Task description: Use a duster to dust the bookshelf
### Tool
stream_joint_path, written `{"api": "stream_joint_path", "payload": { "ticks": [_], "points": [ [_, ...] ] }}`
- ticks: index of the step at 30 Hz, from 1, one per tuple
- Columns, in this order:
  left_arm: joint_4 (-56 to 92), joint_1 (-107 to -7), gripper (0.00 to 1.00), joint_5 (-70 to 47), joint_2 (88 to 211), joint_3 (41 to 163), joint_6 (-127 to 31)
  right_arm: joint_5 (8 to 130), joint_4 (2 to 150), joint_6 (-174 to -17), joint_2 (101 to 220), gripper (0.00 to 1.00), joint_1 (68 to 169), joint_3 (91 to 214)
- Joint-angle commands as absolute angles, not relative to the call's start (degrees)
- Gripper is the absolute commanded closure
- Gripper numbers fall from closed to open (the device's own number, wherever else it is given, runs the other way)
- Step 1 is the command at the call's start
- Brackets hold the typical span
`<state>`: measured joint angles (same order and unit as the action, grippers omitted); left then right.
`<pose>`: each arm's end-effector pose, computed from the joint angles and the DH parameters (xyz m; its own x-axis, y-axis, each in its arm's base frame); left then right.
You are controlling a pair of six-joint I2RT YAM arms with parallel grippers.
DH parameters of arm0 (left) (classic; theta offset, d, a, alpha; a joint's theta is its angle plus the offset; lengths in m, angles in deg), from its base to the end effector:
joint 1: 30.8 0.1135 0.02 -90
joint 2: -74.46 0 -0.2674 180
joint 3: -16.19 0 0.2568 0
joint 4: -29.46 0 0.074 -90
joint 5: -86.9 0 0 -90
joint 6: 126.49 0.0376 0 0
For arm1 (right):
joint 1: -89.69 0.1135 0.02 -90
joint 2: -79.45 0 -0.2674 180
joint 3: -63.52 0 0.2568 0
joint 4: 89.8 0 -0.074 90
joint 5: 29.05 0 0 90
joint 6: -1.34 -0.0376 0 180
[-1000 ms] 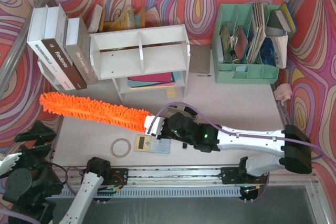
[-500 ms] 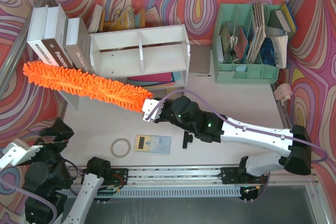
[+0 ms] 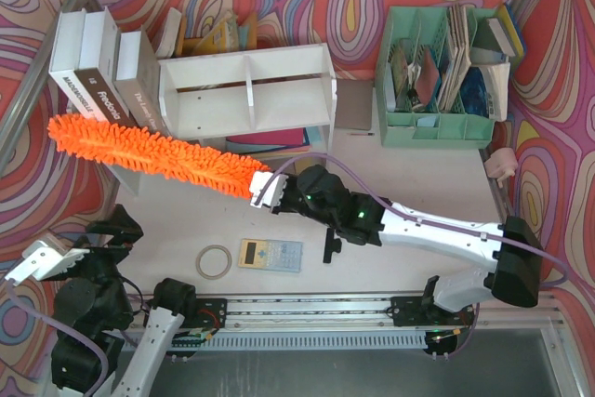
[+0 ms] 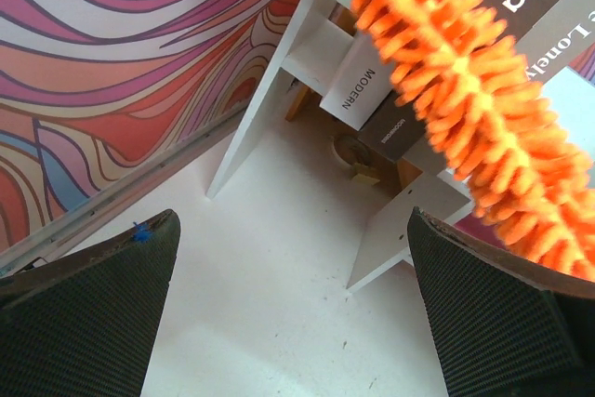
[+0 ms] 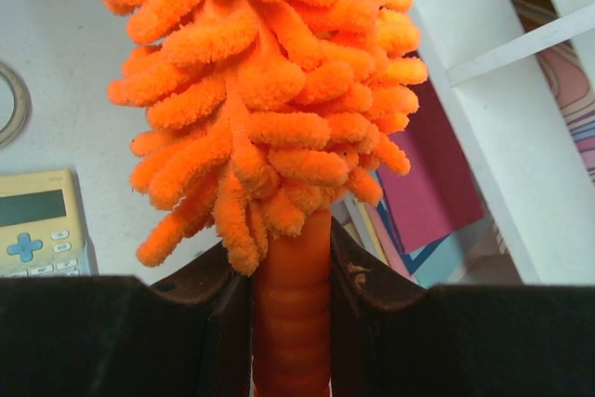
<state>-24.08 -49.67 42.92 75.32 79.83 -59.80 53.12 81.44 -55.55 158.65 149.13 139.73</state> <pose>-0.0207 0.0357 0.3619 0.3166 -0.3986 -0.8607 -0.3508 0.7939 -0.4967 0.1749 0.2861 0.3401 0.3422 -0.4848 -0.8049 -0.7143 0.4223 -0.5580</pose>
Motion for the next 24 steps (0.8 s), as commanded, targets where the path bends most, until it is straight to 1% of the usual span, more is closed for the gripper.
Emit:
{"api": "stream_joint_path", "payload": {
  "ticks": [1, 10, 14, 24],
  "points": [
    [-22.9, -50.0, 0.02, 44.3, 74.8, 79.3, -59.1, 52.4, 83.7, -58.2, 160.0, 1.00, 148.5, 139.8],
    [-23.2, -50.0, 0.01, 44.9, 74.8, 79.1, -59.3, 54.6, 84.9, -57.2, 159.2, 1.00, 145.6, 142.4],
    [-23.8, -50.0, 0.01, 46.4, 75.7, 79.4, -59.6, 58.1, 78.9, -57.0, 158.5, 1.00, 145.7, 146.0],
    [-23.9, -50.0, 0.01, 46.2, 76.6, 79.3, -59.7, 59.0, 78.0, -57.0, 151.3, 1.00, 145.7, 144.5]
  ]
}}
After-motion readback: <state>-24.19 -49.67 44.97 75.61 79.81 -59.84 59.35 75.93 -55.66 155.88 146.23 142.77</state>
